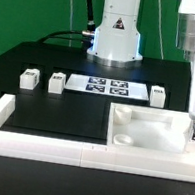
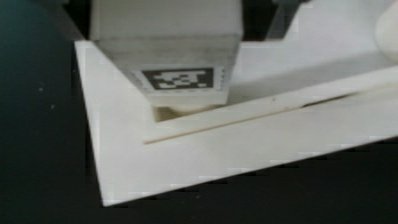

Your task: Assemble square table

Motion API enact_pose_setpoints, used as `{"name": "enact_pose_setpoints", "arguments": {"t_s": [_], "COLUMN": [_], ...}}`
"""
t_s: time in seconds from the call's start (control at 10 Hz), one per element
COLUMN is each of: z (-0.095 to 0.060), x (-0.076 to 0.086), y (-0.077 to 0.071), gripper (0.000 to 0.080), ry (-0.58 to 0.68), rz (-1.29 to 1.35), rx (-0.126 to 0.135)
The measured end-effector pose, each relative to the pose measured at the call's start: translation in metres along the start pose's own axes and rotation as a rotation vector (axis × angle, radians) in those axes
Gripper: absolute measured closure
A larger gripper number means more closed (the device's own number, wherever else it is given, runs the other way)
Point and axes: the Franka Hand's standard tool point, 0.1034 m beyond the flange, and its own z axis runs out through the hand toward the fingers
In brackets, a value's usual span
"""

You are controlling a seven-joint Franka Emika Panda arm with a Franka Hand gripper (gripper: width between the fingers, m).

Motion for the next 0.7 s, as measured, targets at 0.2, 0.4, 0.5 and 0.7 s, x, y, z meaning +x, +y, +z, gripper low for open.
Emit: {"name": "enact_pose_setpoints", "arguments": {"t_s": [0.2, 0.4, 0.5, 0.7], "z": [-0.0003, 0.0003, 0.0012, 0.0018], "x": [0.0009, 0.0018, 0.0019, 0.0021], "y": [-0.0002, 0.0001, 0.0006, 0.0008], "gripper": [0.0508, 0.0408, 0.0408, 0.0188], "ry": [-0.002, 0.003, 0.004, 0.005], "rz": [0.103, 0.141, 0.136, 0.136], "rx": [0.000, 0.000, -0.001, -0.002]}}
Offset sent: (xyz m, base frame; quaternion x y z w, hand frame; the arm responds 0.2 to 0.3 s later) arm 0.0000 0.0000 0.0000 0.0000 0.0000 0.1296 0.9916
